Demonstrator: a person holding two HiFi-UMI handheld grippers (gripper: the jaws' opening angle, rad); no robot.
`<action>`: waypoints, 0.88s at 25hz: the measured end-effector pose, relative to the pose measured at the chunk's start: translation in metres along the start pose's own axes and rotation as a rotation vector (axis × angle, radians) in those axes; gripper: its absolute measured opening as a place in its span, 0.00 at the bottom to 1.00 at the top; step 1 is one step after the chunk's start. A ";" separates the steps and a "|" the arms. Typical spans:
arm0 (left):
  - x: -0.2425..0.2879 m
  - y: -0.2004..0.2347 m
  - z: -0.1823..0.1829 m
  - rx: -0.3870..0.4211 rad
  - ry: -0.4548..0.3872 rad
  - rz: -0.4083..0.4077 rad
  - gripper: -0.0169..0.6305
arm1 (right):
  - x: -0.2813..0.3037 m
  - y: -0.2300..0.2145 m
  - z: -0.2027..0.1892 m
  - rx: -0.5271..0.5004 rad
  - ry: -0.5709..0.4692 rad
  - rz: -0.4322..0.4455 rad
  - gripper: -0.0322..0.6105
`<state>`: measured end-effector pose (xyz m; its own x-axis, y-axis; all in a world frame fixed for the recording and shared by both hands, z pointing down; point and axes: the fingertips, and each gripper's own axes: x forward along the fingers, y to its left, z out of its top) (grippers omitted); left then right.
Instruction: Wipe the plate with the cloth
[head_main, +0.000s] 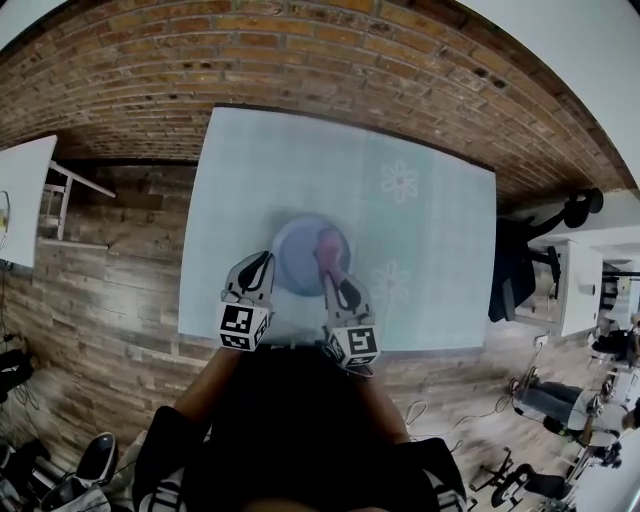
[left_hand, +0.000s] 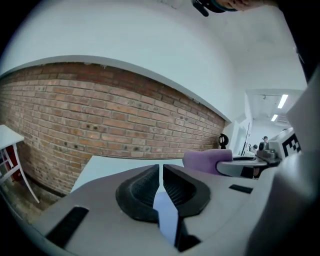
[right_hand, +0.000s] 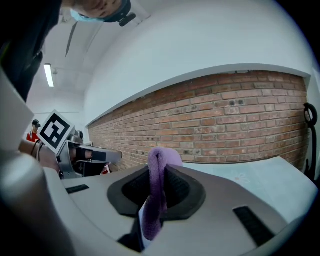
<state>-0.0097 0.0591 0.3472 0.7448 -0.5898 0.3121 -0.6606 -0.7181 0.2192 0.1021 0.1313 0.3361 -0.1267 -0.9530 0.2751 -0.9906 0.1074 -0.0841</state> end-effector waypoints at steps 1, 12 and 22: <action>-0.003 -0.002 0.004 0.014 -0.013 -0.002 0.10 | -0.003 0.001 0.001 0.000 -0.006 -0.004 0.15; -0.014 -0.008 0.016 0.019 -0.075 -0.036 0.08 | -0.010 0.006 0.003 -0.008 -0.024 -0.050 0.15; -0.013 -0.009 0.015 0.013 -0.081 -0.025 0.08 | -0.009 0.009 0.003 -0.003 -0.023 -0.031 0.15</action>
<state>-0.0124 0.0677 0.3275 0.7665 -0.5993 0.2307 -0.6408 -0.7375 0.2134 0.0946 0.1401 0.3301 -0.0943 -0.9623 0.2551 -0.9943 0.0780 -0.0732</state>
